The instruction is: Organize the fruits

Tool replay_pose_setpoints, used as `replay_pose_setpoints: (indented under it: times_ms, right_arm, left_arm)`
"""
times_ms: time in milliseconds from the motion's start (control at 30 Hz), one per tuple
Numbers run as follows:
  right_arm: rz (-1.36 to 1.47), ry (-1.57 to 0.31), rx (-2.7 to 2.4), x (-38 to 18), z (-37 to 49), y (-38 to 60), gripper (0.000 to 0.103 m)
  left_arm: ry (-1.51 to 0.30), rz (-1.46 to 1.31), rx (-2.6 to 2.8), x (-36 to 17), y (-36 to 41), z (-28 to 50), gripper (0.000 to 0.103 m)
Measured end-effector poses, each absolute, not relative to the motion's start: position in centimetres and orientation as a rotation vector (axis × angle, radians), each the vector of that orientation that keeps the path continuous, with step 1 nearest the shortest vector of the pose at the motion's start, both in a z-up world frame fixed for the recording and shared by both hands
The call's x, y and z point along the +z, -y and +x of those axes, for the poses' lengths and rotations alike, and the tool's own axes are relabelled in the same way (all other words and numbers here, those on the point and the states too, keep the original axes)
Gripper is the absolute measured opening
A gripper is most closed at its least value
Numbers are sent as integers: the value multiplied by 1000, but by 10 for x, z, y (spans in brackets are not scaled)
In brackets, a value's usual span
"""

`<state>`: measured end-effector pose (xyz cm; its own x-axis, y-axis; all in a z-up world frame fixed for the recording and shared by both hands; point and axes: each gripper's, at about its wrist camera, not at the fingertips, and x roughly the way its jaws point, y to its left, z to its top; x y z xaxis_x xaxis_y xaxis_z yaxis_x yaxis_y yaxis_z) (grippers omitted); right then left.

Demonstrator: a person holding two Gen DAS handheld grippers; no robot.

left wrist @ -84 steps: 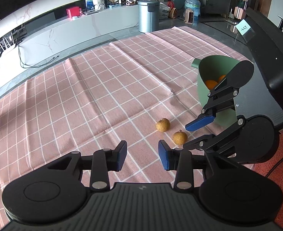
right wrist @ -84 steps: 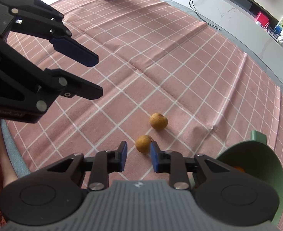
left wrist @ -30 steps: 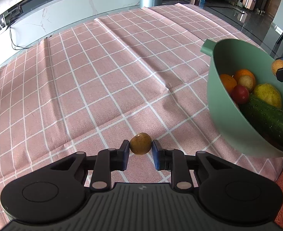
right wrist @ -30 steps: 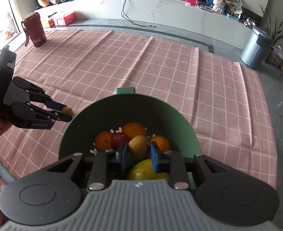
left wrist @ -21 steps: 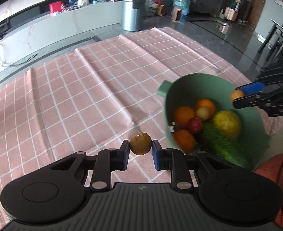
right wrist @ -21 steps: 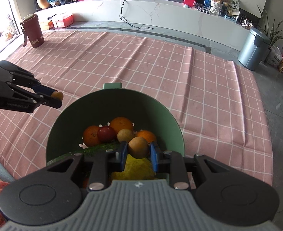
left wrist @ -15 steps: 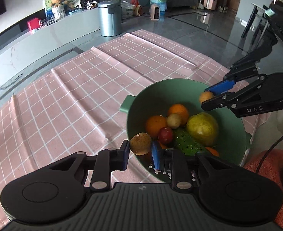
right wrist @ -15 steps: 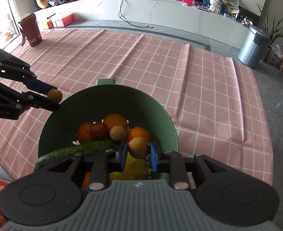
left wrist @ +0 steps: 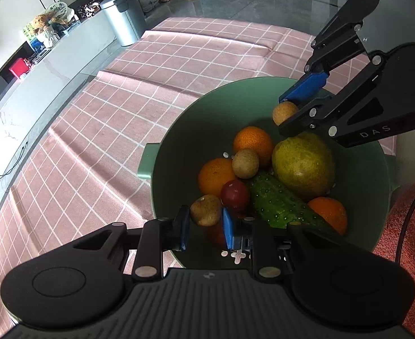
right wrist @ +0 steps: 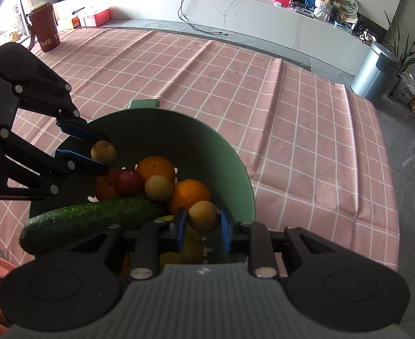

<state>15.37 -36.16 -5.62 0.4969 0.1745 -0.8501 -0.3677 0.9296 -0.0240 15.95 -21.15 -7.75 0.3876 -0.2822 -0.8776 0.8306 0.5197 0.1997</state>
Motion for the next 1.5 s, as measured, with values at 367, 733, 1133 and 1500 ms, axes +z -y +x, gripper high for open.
replay_pose_setpoints:
  times_ms: [367,733,1133,1500]
  right_arm:
    - [-193,-997,324,-63,156,365,22]
    - [-134,-964,286,-35,149,364,52]
    - [23,-825,239,40,114,344,79]
    - [103,-702,205,63,42,301,90]
  left_arm:
    - [-907,741,-761,-84,217,163,33]
    - [-851,724,-740,-48,208,145,43]
    - [-757,468,-576,28,154,111,51]
    - [-678,261,-368,53,96,57,64]
